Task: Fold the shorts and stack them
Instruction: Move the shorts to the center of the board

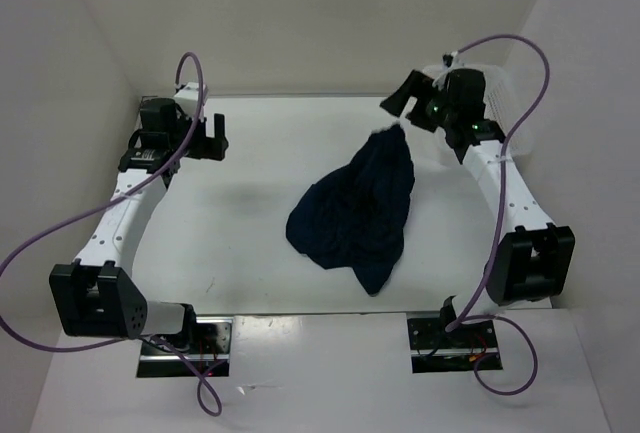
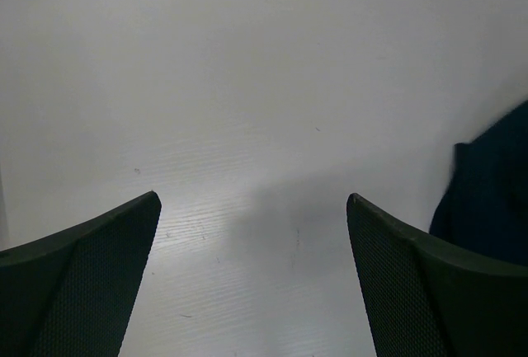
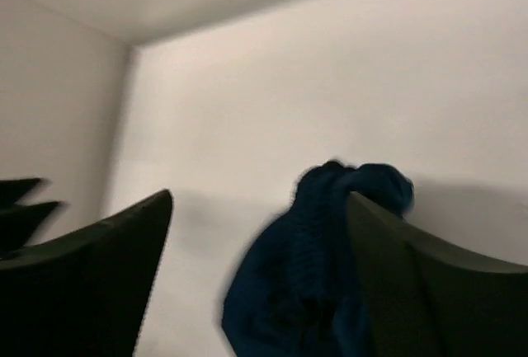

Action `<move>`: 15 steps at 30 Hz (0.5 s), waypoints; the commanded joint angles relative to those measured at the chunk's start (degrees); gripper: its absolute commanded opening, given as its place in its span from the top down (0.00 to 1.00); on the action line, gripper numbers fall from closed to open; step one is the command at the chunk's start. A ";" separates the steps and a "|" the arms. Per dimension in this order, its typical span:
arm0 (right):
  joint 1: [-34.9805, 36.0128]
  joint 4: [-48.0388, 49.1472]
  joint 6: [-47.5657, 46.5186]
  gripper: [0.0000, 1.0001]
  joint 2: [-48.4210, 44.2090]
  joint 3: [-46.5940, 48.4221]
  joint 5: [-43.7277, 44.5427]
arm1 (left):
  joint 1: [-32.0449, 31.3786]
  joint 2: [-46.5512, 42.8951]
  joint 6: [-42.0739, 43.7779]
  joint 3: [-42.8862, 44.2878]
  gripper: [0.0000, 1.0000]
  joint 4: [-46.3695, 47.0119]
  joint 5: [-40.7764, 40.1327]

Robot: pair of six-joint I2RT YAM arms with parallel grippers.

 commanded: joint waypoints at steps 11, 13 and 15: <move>16.11 -3.45 -47.59 0.07 -1.44 -8.41 6.58 | -0.70 3.00 0.21 -0.91 0.00 -6.93 14.47; 19.03 -3.45 -47.59 0.11 0.50 -11.32 5.69 | -1.31 1.69 0.21 -3.72 0.00 -8.25 17.28; 19.66 -2.66 -48.12 0.11 4.10 -12.46 6.31 | -1.84 0.90 0.21 -6.18 0.00 -8.96 17.30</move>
